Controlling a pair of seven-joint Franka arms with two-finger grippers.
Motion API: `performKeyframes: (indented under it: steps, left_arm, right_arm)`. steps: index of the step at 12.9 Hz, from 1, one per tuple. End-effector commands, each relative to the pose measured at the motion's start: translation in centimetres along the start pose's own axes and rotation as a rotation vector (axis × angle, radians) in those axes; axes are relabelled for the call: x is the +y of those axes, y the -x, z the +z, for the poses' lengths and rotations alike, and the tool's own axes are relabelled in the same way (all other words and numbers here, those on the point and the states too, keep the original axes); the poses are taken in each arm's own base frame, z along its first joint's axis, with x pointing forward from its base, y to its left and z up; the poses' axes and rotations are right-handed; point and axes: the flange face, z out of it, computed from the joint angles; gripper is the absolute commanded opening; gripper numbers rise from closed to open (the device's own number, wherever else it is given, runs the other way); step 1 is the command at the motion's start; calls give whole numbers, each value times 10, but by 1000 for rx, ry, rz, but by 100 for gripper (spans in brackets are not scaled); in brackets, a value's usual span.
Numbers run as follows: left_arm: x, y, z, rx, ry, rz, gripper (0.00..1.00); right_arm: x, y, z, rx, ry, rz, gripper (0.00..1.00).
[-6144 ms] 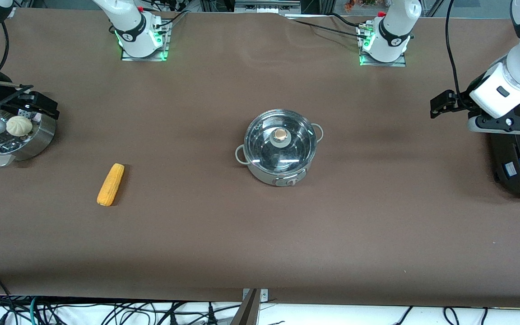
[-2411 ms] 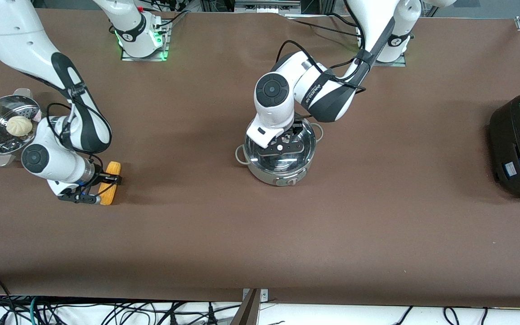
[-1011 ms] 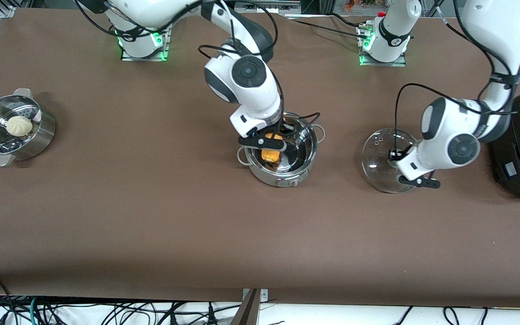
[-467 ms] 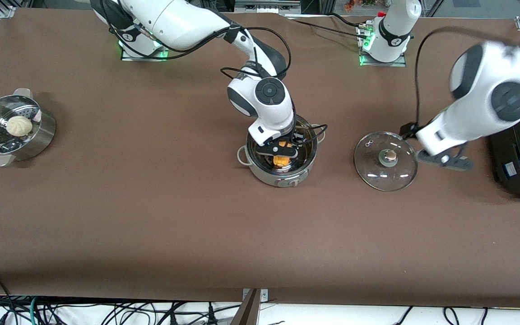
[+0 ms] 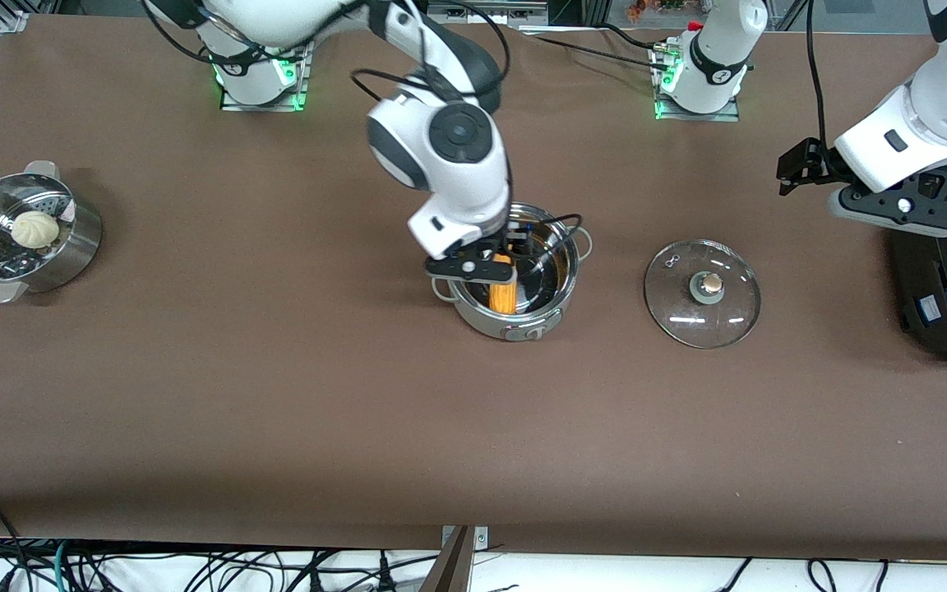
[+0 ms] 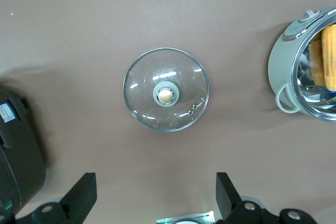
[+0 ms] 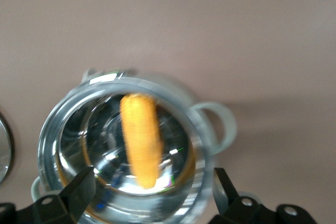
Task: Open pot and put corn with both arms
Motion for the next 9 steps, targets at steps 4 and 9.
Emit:
performKeyframes:
  steps: [4, 9]
  left_arm:
    - [-18, -6, -9, 24, 29, -12, 100]
    - [-25, -4, -11, 28, 30, -19, 100]
  right_arm:
    - [250, -102, -111, -139, 134, -68, 100]
    - [436, -141, -125, -251, 127, -82, 100]
